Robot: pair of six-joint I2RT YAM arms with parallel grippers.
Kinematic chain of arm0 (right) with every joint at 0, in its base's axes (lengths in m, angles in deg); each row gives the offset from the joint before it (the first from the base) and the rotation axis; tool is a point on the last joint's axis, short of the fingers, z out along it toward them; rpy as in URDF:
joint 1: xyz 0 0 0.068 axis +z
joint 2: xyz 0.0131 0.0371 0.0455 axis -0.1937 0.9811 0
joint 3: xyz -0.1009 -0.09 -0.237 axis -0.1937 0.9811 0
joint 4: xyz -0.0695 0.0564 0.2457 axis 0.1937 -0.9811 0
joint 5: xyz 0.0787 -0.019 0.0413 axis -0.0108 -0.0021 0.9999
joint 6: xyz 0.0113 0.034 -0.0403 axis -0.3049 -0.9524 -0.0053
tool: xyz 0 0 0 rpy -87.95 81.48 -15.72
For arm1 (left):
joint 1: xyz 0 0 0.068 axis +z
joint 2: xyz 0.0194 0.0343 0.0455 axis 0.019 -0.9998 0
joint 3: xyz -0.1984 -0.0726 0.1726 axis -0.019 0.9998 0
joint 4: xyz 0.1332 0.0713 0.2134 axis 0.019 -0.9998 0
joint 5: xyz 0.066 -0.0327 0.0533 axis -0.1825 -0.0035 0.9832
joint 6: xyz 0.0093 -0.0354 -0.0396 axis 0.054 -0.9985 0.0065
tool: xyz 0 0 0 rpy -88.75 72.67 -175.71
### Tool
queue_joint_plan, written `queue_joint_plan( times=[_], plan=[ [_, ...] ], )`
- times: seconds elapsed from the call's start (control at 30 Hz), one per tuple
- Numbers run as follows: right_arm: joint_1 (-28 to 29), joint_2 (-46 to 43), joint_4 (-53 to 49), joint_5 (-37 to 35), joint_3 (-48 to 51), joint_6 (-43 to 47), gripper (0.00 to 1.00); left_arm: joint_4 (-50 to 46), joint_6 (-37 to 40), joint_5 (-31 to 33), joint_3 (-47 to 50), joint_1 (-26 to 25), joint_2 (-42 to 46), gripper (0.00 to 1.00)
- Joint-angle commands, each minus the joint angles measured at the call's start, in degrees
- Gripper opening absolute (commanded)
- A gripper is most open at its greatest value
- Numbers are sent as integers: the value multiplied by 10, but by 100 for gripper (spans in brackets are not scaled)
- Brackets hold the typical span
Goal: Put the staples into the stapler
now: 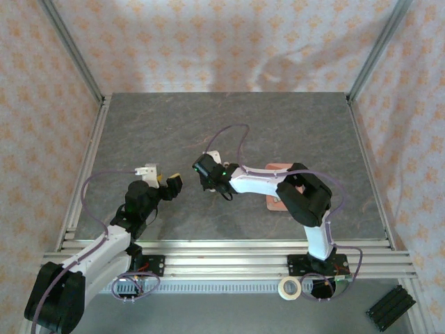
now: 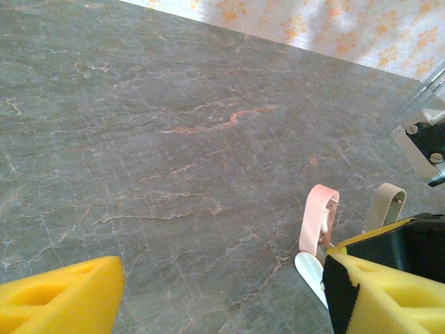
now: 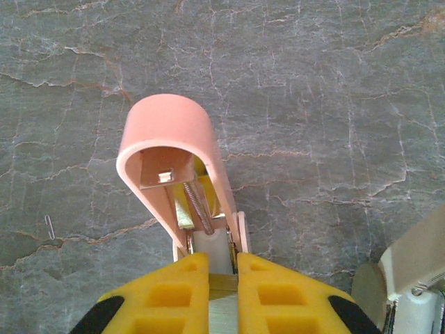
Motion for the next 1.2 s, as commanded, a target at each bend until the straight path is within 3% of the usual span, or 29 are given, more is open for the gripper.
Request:
queue_joint_plan(
  times=[0.0,0.63,0.8,1.17],
  plan=[
    [0,-12,-15,-6,13,-11,13,6,14,1,6,5,0,76],
    [5,-38,-16,-15,7,-16,13,5,12,-1,8,5,4,76],
    [-12,-60,-22,16,6,-35,13,5,9,-9,7,5,7,76],
    [-28,-145,-183,80,59,-117,13,20,-9,-61,16,3,14,75]
  ],
)
